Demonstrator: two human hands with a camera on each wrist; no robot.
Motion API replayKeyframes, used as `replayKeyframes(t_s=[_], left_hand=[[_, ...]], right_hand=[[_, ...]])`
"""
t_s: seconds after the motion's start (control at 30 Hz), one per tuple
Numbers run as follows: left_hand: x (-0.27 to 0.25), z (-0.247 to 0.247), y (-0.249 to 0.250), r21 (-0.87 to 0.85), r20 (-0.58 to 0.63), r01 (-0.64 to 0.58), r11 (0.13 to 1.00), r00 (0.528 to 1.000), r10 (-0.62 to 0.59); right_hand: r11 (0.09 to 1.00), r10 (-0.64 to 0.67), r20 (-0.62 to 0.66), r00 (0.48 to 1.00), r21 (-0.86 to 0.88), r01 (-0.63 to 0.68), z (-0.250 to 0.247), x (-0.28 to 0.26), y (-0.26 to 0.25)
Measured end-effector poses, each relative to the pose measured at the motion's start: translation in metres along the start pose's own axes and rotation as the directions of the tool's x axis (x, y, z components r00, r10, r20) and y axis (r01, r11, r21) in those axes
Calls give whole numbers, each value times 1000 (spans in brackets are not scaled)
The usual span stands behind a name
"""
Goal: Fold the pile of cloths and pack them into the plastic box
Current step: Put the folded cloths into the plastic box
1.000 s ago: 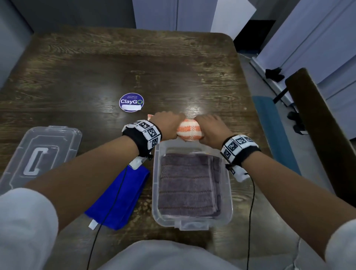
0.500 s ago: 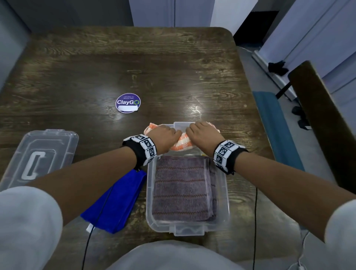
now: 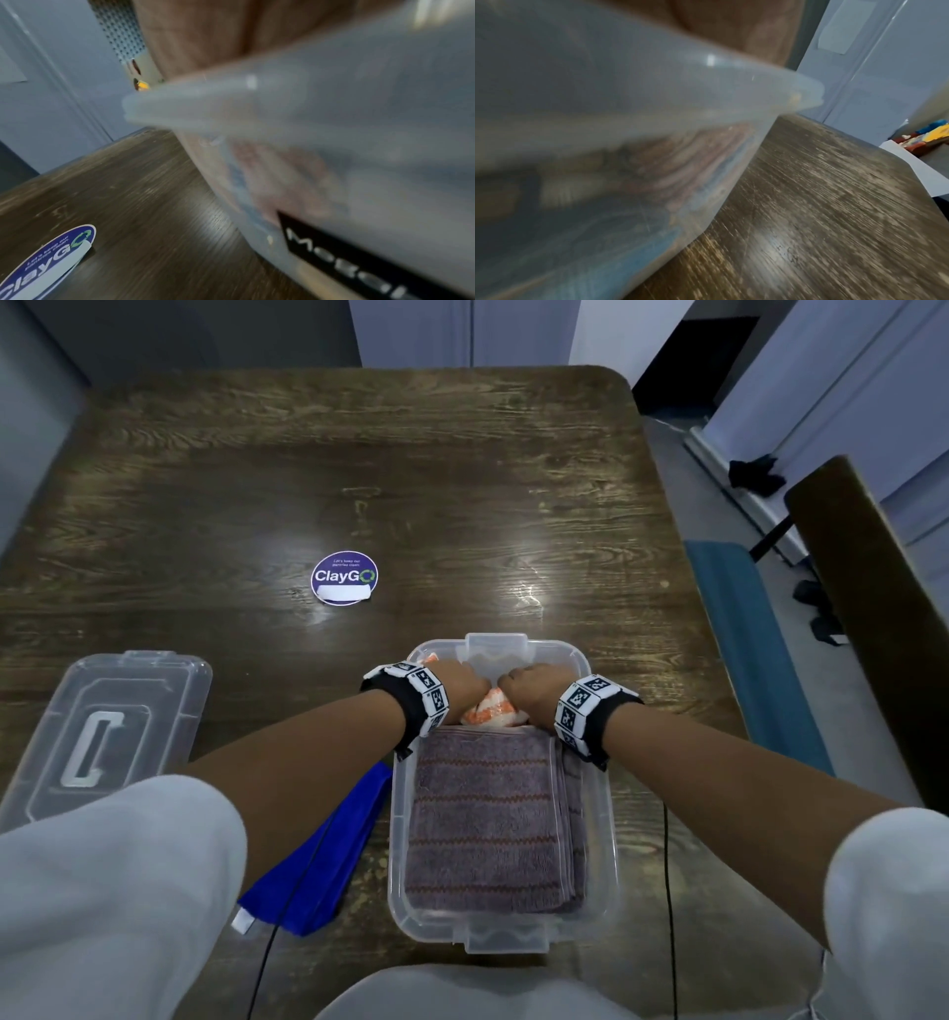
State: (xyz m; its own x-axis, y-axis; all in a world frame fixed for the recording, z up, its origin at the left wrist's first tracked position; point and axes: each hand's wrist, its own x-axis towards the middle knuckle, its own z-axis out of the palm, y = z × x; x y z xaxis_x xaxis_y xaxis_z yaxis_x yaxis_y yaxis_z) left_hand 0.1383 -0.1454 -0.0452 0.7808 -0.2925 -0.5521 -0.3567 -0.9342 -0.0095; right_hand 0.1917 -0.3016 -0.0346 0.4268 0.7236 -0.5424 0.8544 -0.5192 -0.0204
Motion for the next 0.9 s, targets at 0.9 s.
replayKeyframes(t_s=[0.9], left_hand=[[0,-29,-3,141,252,-70,988,967,33]], right_hand=[[999,5,221,975,30,-12,-25,1,-1]])
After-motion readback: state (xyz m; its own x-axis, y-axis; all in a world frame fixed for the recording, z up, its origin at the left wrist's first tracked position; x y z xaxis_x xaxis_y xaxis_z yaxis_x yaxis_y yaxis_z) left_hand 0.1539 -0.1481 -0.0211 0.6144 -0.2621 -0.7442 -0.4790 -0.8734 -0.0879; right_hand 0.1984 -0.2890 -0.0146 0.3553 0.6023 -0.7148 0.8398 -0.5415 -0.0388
